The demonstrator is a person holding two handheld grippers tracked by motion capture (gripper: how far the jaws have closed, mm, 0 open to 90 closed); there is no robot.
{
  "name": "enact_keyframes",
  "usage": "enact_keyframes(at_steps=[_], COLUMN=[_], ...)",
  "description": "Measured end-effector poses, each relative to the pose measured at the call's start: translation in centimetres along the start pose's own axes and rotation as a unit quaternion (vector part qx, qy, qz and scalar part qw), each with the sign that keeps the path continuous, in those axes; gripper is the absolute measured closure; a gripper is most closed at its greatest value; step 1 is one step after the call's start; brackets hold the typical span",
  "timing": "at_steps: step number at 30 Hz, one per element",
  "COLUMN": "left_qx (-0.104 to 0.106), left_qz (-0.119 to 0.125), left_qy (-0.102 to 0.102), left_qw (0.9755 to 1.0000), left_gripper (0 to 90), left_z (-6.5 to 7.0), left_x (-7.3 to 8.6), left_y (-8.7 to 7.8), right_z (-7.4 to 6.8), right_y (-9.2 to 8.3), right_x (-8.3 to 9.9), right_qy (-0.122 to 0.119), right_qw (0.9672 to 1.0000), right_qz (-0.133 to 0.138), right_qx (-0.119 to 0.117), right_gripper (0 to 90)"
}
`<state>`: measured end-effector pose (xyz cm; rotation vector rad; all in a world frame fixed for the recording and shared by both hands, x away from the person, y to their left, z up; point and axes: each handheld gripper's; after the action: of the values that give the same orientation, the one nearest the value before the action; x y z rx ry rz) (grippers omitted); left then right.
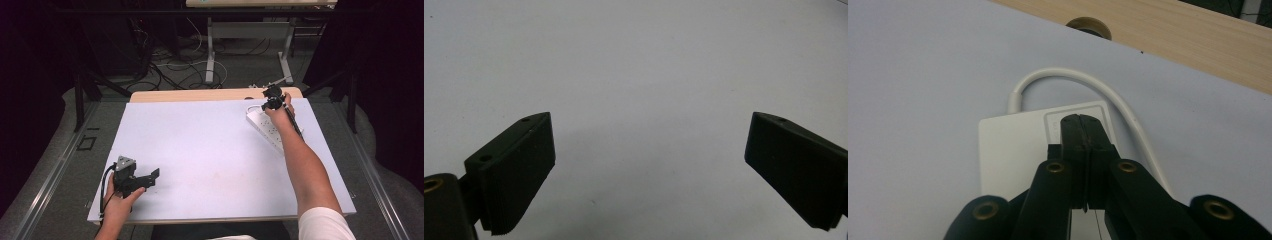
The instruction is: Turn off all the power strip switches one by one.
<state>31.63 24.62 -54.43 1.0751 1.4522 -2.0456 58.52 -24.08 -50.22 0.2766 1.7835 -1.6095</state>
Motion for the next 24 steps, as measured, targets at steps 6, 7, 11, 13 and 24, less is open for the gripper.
enact_keyframes(at_steps=[6, 7, 11, 13, 24], left_qx=[-0.003, -0.003, -0.003, -0.004, -0.003], left_qz=[-0.003, -0.003, -0.001, 0.003, 0.001], left_qy=[-0.001, -0.001, -0.006, -0.007, -0.010], left_qw=[1.0000, 1.0000, 1.0000, 1.0000, 0.9999], left_gripper=[6.2, 6.2, 6.3, 6.4, 6.6], left_z=[0.0, 0.0, 0.0, 0.0, 0.0], left_x=[0.1, 0.2, 0.2, 0.3, 0.4], left_y=[-0.1, -0.1, -0.2, -0.1, -0.3], right_z=[0.3, 0.4, 0.5, 0.6, 0.1], right_y=[0.8, 0.8, 1.1, 1.1, 2.0], right_x=[0.2, 0.2, 0.2, 0.2, 0.4], right_qy=[0.008, 0.006, 0.005, 0.007, 0.007], right_qw=[0.9999, 1.0000, 0.9999, 0.9999, 0.9999], right_qz=[0.006, 0.003, 0.008, 0.014, 0.007], right_qx=[-0.005, -0.003, -0.004, -0.003, -0.001], right_gripper=[90.0, 90.0, 90.0, 90.0, 90.0])
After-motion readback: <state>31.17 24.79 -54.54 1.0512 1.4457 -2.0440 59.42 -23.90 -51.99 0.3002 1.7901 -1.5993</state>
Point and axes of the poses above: each handheld gripper's, and its own axes: y roughly forward along the jaws, x roughly out of its underside, z roughly to its right, and after that the axes turned 1 degree about x, right-handed
